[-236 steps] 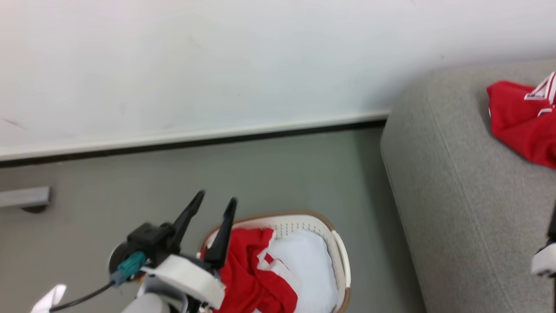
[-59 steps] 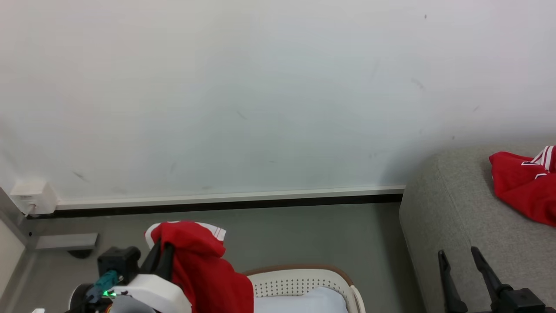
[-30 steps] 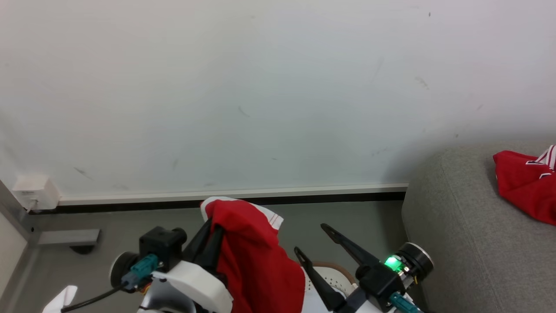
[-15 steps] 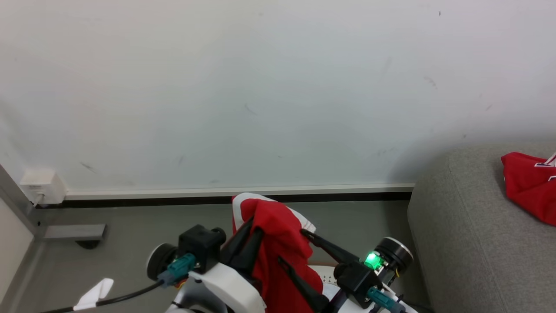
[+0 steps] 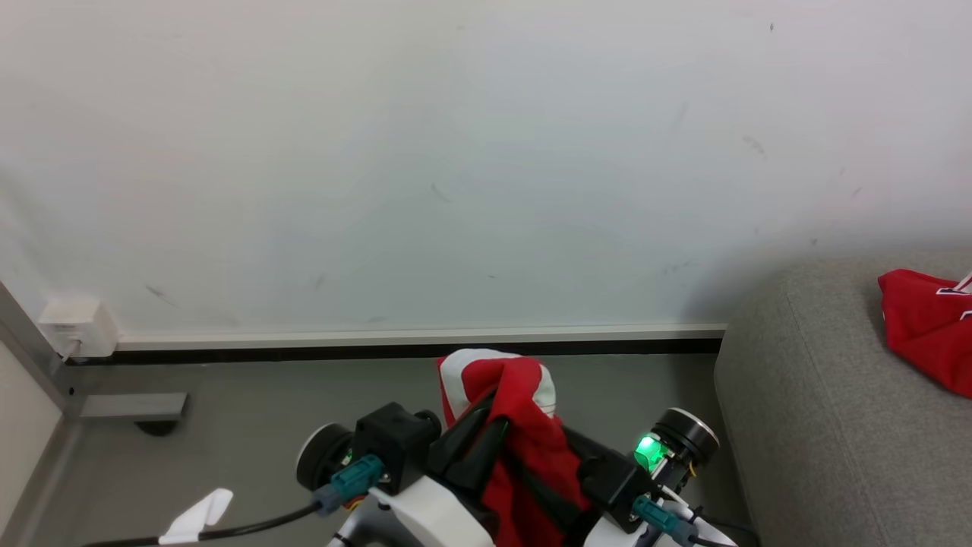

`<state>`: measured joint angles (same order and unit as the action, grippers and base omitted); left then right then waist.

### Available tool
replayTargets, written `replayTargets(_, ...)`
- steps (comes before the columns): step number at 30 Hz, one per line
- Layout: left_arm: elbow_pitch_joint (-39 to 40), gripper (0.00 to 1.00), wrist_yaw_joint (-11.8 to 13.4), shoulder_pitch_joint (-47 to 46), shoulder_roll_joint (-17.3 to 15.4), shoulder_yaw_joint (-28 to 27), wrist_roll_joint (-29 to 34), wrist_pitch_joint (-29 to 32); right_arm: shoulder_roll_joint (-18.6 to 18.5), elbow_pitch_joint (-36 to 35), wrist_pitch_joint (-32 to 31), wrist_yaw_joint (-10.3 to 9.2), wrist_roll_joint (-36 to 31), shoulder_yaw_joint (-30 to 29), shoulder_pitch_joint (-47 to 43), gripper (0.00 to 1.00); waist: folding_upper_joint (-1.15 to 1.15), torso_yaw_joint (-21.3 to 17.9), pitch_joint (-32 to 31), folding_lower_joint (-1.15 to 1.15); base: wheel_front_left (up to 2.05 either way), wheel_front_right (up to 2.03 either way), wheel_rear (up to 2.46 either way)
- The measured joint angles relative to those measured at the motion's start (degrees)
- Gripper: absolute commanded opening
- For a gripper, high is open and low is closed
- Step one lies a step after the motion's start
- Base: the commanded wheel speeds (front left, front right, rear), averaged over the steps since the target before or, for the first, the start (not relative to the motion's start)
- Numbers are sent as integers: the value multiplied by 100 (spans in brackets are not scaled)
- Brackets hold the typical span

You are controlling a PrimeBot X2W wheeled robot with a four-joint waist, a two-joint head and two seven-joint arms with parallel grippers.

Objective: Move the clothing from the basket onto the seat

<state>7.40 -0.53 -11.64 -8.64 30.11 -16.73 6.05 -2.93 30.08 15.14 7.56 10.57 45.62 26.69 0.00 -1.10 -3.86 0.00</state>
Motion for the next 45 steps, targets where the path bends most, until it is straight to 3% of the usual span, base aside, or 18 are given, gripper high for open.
replayTargets(1, 3, 0, 5, 7, 0, 4, 0, 1, 0, -29, 0, 0, 15, -9, -9, 0, 0, -5, -5, 0, 0, 0, 0)
replayTargets(3, -8, 14, 12, 21, -13, 12, 0, -1, 5, -45, 0, 0, 47, -36, -20, 0, 0, -17, -8, 0, 0, 0, 0)
replayTargets(8, -88, 37, 56, 72, -59, 14, 0, -24, 5, -38, 0, 0, 100, -292, -121, 0, 0, -66, -25, 0, 0, 0, 0)
replayTargets(9, -102, 47, 58, 87, -73, 11, 0, -54, 4, -42, 0, 0, 100, -352, -123, 0, 0, -81, -23, 0, 0, 0, 0)
replayTargets(10, -114, 90, 67, 99, -83, 10, 0, -62, 5, -44, 0, 0, 100, -414, -132, 0, 0, -96, -21, 0, 0, 0, 0)
replayTargets(11, -130, 100, 83, 109, -91, 11, 1, -80, 7, -46, 0, 0, 99, -474, -154, 0, 0, -115, -19, 0, 0, 0, 0)
replayTargets(26, -285, 100, 115, 215, -81, 141, 1, -312, -119, -200, 0, 0, -216, -1504, -304, 0, 0, -598, 43, 0, 0, 0, 0)
replayTargets(45, -705, 100, 160, 147, -15, 209, 13, -710, -495, -1190, -311, 0, -402, -2279, -622, 0, 0, -1904, 333, 0, 0, 0, 0)
